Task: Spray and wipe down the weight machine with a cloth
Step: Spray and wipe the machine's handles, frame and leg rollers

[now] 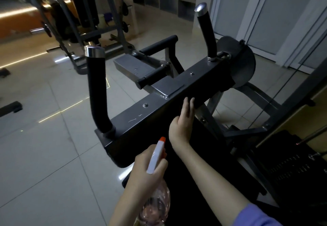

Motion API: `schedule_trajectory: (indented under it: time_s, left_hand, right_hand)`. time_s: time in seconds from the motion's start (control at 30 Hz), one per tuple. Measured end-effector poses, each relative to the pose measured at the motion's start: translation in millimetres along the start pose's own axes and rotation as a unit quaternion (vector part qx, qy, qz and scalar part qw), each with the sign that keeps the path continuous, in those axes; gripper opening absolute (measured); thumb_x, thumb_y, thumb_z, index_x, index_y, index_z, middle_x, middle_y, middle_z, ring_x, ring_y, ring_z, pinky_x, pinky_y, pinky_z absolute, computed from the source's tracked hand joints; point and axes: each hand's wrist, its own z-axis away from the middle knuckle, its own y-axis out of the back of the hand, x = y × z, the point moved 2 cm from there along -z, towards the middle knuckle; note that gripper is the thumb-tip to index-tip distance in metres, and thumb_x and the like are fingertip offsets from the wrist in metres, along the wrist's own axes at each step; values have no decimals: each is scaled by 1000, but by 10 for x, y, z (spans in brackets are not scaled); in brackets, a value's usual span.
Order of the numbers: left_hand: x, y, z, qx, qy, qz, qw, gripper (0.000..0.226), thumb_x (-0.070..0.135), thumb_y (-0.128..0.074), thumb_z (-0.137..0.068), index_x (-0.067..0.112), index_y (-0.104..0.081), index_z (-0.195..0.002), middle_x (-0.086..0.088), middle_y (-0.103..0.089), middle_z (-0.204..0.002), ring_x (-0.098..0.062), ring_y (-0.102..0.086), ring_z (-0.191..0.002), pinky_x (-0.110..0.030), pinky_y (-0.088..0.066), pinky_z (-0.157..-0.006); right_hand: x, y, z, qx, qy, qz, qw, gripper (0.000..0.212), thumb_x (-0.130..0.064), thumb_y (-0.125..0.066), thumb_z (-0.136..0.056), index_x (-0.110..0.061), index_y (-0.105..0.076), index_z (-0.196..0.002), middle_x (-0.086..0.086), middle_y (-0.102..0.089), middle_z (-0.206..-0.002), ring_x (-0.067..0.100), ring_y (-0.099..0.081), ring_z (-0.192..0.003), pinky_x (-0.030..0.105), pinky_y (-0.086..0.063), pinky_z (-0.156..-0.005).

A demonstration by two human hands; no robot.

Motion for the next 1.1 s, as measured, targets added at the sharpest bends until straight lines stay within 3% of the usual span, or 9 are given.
schedule_trajectory:
  time_s: [0.1,0.2,0.3,0.37,0.47,0.63,0.83,0.93,1.1]
  left_hand:
    - [-43,74,91,12,-18,-38,999,18,24,-50,-76,17,-59,-91,-16,-58,-82,-31,-55,-76,-38,-43,-67]
    - [-101,117,155,21,-7,-38,999,24,26,-50,-77,18,-63,-96,-8,-60,-79,-29,-57,-77,-43,-46,-68]
    - [-167,156,231,37,-6,-27,999,13,26,-49,-77,30,-58,-84,-7,-60,-79,-26,-57,-75,-29,-41,-63]
    - [-223,161,271,29,-17,-38,999,8,22,-48,-79,19,-54,-77,-5,-54,-68,-24,-49,-63,-26,-35,-60]
    - [-272,186,312,17,-40,-41,998,12,16,-47,-85,9,-50,-75,6,-43,-61,-9,-40,-57,-22,-30,-55]
    - [-239,370,484,45,-50,9,998,22,18,-45,-86,-2,-52,-81,-14,-46,-64,-15,-42,-57,-23,-31,-53]
    - [-375,608,682,85,-9,14,996,27,33,-47,-86,12,-58,-73,-1,-58,-63,-14,-56,-61,-21,-39,-56]
    - [-479,727,736,111,11,13,994,42,41,-47,-83,1,-56,-74,-16,-58,-67,-34,-55,-64,-33,-38,-55]
    - [-542,851,849,130,26,-1,991,43,40,-45,-82,-2,-55,-76,-24,-56,-68,-25,-48,-55,-35,-36,-52]
  right_hand:
    - [78,42,221,-72,84,31,993,70,12,-35,-87,-15,-20,-149,-2,-3,-157,23,-7,-145,38,-18,-117]
    - [122,148,102,-121,84,33,989,67,7,-35,-90,-19,-20,-150,1,-7,-158,24,-10,-145,41,-25,-116]
    - [91,212,51,-151,56,42,986,64,2,-36,-93,-22,-20,-150,-1,-7,-159,23,-9,-146,32,-23,-114]
    - [55,222,67,-151,47,36,987,63,2,-36,-92,-21,-22,-149,0,-8,-159,24,-9,-146,32,-20,-114]
    - [42,200,78,-154,24,28,987,64,2,-36,-92,-22,-22,-149,-1,-8,-159,23,-10,-146,36,-22,-116]
    - [-51,167,142,-138,-7,23,990,64,3,-35,-92,-20,-22,-149,0,-8,-159,22,-10,-146,35,-19,-117]
    - [-168,170,188,-138,-43,15,989,59,-2,-35,-95,-18,-19,-150,1,-5,-159,17,-12,-145,10,-13,-100]
    - [-210,144,241,-131,-57,2,990,59,-3,-34,-96,-18,-18,-150,1,-3,-159,17,-12,-145,14,-14,-104]
    - [-247,111,339,-131,-62,11,989,58,-5,-33,-97,-18,-16,-151,0,-2,-159,18,-13,-145,11,-16,-96]
